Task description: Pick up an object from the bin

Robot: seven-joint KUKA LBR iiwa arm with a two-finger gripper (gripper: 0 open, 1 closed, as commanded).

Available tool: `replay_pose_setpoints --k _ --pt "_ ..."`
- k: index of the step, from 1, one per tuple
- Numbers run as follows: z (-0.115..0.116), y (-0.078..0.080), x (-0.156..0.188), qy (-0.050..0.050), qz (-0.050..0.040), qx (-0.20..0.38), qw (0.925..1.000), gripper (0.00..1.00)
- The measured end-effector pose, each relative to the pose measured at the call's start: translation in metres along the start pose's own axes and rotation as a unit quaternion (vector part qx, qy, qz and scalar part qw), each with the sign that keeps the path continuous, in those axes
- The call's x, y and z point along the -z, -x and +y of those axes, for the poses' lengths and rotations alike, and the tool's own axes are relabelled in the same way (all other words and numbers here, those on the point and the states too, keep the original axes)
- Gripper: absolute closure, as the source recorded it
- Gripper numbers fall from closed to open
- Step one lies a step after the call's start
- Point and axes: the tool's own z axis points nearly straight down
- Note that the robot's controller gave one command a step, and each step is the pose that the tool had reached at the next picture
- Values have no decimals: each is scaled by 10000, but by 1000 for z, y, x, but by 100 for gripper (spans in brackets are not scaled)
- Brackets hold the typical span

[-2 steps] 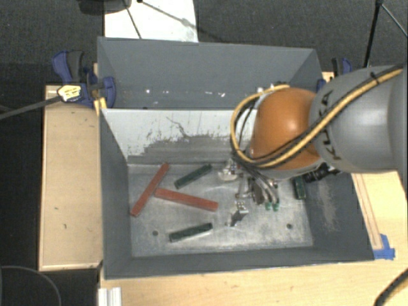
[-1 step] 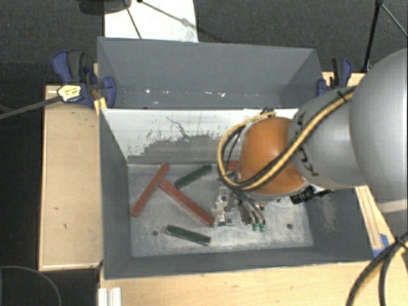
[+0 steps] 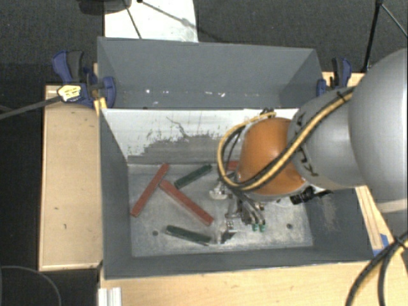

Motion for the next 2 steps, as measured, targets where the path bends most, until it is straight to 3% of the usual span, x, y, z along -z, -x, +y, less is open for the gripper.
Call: replay_pose_setpoints --k 1,2 --pt "0 0 0 0 1 -4 10000 0" --pt "59 18 0 15 -19 -123 9999 100"
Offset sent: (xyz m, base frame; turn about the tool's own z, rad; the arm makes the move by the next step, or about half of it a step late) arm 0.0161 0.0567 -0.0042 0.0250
